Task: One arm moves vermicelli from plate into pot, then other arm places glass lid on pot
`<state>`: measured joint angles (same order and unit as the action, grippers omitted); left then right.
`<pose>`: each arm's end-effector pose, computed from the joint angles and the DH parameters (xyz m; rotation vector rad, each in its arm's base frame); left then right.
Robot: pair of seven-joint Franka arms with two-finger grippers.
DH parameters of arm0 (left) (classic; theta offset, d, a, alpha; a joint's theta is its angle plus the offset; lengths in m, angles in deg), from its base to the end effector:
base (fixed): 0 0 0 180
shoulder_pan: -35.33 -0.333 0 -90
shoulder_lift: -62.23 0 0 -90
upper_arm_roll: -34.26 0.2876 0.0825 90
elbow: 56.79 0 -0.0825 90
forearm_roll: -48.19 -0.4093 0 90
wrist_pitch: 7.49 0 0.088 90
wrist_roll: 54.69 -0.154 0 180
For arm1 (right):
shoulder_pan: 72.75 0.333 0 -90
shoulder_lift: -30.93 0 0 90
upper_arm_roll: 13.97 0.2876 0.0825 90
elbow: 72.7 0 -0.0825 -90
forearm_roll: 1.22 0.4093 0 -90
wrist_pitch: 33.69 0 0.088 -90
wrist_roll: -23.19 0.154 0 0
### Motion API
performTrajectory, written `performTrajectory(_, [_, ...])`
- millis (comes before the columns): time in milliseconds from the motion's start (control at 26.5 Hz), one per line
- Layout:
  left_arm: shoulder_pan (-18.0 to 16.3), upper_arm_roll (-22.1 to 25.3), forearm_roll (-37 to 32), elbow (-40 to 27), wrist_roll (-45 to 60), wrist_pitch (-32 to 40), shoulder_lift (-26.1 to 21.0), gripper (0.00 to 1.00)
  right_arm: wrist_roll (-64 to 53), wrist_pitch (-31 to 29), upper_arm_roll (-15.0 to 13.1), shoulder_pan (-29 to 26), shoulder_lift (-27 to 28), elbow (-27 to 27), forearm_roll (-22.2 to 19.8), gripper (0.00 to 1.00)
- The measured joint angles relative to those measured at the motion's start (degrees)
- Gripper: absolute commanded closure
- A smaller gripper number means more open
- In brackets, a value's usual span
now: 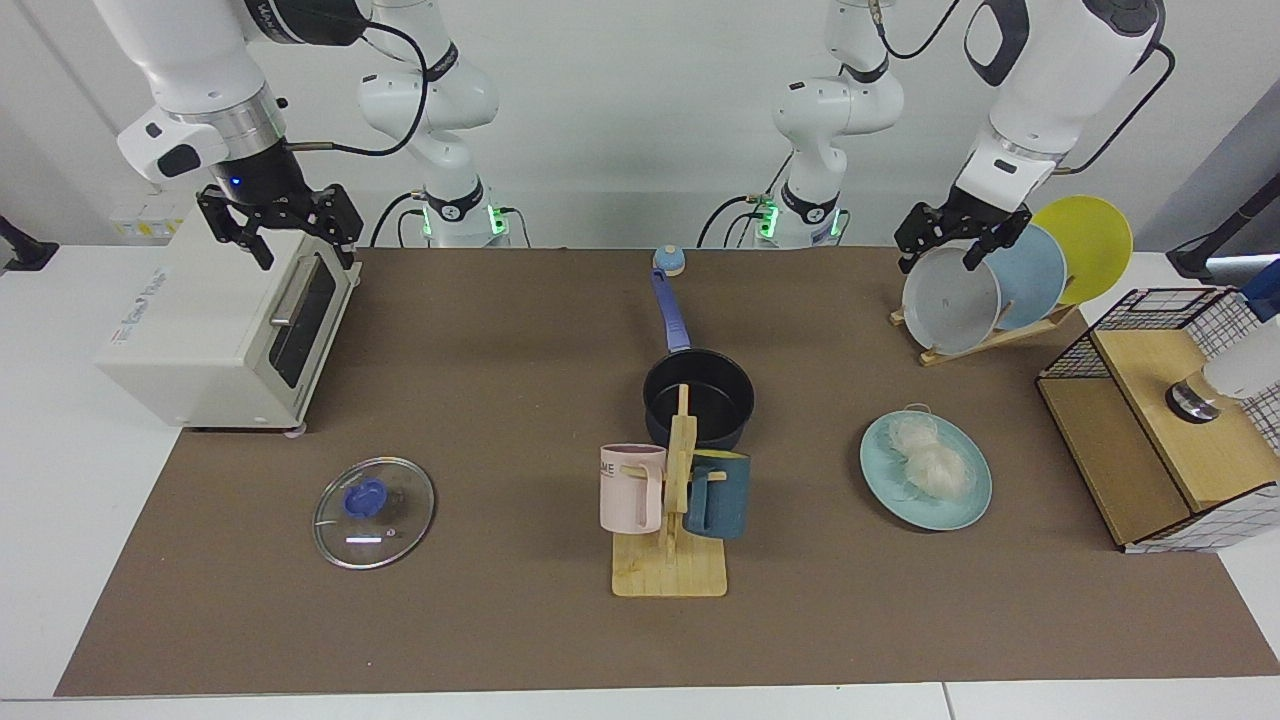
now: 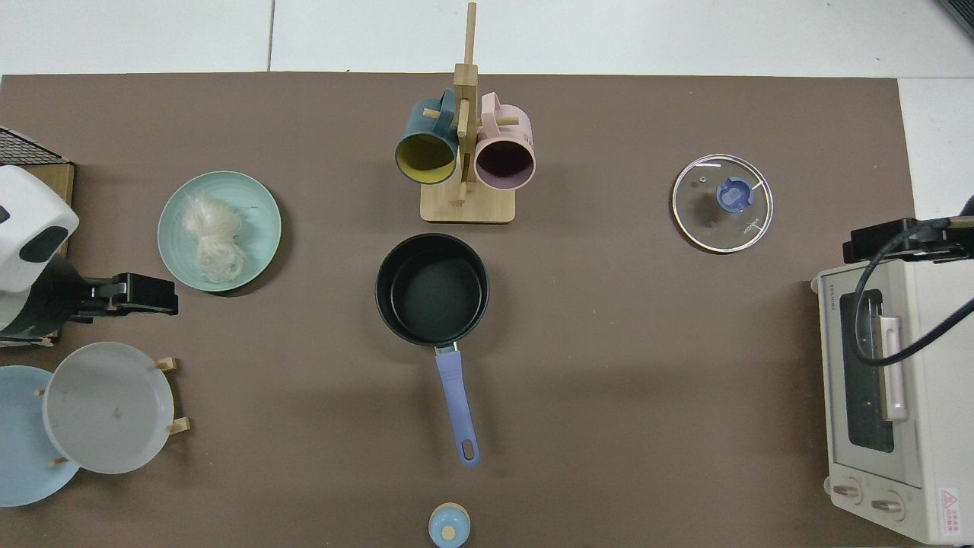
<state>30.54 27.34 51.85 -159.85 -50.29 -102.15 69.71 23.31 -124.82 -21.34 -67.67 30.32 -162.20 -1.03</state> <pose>0.5447 -0.0319 0.5154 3.0937 0.0719 -0.0304 0.5806 -0.0230 0.5614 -3.1364 0.0660 -0.0613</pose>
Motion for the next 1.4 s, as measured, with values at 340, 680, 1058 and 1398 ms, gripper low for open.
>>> performTrajectory(340, [0.0, 0.0, 0.0, 0.0, 0.0, 0.0, 0.0, 0.0, 0.68, 0.05, 0.0, 0.01, 0.01, -0.04, 0.0, 0.0])
performTrajectory(680, [0.0, -0.03, 0.0, 0.0, 0.0, 0.0, 0.0, 0.0, 0.69, 0.04, 0.01, 0.02, 1.18, -0.61, 0.0, 0.0])
performTrajectory(1058, [0.03, -0.06, 0.0, 0.0, 0.0, 0.0, 0.0, 0.0, 0.69, 0.04, 0.04, 1.25, 1.18, -2.25, 0.0, 0.0])
performTrajectory(1398, [0.04, -0.06, 0.0, 0.03, 0.0, 0.0, 0.01, 0.0, 0.77, -2.44, -0.15, 1.47, 1.69, -4.37, 0.9, 0.0])
